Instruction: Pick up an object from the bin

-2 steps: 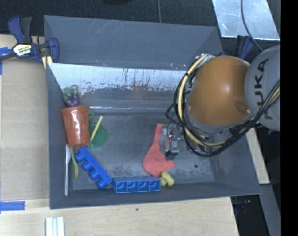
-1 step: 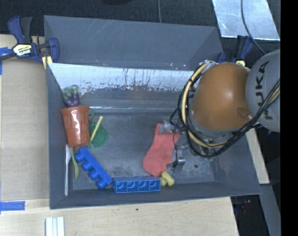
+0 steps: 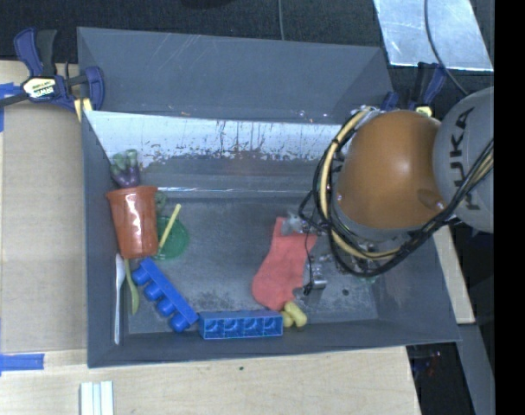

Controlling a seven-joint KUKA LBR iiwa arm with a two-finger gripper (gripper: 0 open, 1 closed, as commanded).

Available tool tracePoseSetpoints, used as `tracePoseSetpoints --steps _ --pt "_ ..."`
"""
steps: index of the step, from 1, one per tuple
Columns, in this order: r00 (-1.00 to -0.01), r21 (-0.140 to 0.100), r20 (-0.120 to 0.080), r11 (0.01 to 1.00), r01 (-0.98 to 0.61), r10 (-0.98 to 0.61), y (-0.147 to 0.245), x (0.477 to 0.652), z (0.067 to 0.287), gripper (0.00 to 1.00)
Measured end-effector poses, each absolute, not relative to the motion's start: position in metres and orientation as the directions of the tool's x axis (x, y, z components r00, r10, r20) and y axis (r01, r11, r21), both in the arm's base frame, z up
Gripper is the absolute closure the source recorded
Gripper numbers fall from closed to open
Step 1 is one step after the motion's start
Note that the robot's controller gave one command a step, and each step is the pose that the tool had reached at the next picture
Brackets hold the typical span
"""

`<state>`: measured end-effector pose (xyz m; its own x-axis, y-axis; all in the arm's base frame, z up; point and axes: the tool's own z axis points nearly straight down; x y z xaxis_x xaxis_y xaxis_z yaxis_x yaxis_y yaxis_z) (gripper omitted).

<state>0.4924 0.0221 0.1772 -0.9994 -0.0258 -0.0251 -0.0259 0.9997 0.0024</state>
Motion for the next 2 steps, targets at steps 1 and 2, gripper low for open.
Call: tracePoseSetpoints --steps 1,2 --pt "-0.999 0.002 -0.031 1.000 -0.029 -0.029 0.009 0.503 0.123 0.00" --pt "-0.990 0.008 -0.030 0.991 0.137 0.137 0.013 0.510 0.102 0.00"
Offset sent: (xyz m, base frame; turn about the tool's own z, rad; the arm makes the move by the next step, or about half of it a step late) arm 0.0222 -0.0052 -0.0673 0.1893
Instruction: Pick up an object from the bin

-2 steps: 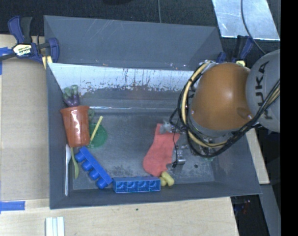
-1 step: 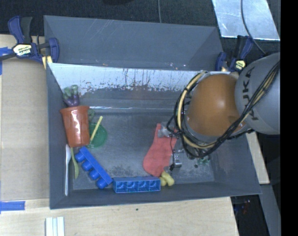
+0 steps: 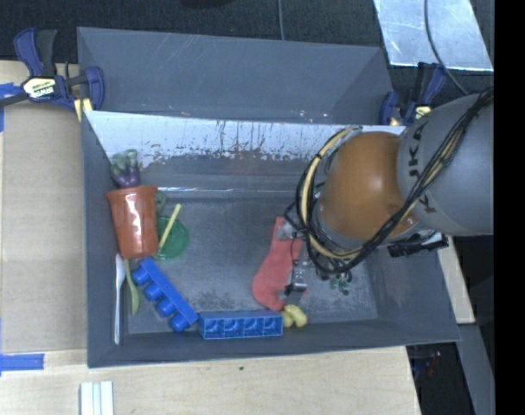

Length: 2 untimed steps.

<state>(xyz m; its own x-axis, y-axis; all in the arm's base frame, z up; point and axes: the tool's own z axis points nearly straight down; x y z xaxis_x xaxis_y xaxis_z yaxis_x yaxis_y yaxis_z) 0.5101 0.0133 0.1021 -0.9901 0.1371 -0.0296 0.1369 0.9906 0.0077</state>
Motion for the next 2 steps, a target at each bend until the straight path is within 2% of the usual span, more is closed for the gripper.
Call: tracePoseSetpoints --steps 1,2 --pt "-0.999 0.003 -0.029 0.999 0.036 0.036 -0.0085 0.5212 0.0773 1.00" --pt "-0.999 0.003 -0.029 0.999 0.037 0.037 -0.0085 0.5212 0.0773 1.00"
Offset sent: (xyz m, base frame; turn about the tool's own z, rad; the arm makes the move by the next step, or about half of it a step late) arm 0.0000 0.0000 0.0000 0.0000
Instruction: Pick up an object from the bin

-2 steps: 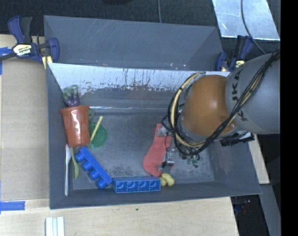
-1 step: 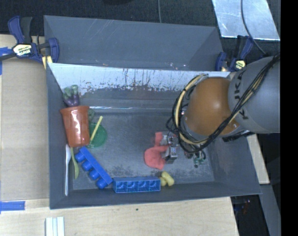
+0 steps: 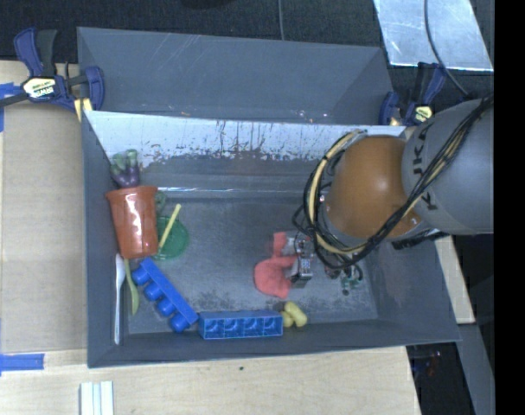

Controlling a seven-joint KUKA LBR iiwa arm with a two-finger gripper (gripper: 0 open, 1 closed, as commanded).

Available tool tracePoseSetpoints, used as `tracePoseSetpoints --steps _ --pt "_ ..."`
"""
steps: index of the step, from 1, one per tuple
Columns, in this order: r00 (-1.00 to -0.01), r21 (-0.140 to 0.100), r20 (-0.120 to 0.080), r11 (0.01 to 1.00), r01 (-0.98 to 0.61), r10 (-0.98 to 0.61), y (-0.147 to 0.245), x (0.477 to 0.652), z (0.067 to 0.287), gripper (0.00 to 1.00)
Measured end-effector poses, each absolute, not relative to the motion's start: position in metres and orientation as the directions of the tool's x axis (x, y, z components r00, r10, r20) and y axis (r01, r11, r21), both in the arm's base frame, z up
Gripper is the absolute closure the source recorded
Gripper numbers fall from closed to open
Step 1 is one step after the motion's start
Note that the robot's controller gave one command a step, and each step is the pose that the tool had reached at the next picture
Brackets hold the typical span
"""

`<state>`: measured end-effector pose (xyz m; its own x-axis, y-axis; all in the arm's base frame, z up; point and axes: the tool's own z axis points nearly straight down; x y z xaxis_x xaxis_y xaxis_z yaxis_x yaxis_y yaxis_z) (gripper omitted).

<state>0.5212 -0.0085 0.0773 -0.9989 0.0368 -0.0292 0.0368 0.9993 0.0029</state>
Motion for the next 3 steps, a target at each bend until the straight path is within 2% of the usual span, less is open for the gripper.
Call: tracePoseSetpoints --steps 1,2,3 --pt "-0.998 0.000 -0.027 0.999 -0.050 -0.050 -0.017 0.527 0.136 1.00" --pt "-0.997 0.000 -0.024 0.997 -0.071 -0.071 0.004 0.521 0.211 1.00" --pt "-0.992 -0.002 -0.025 0.992 -0.128 -0.128 0.005 0.509 0.287 1.00"
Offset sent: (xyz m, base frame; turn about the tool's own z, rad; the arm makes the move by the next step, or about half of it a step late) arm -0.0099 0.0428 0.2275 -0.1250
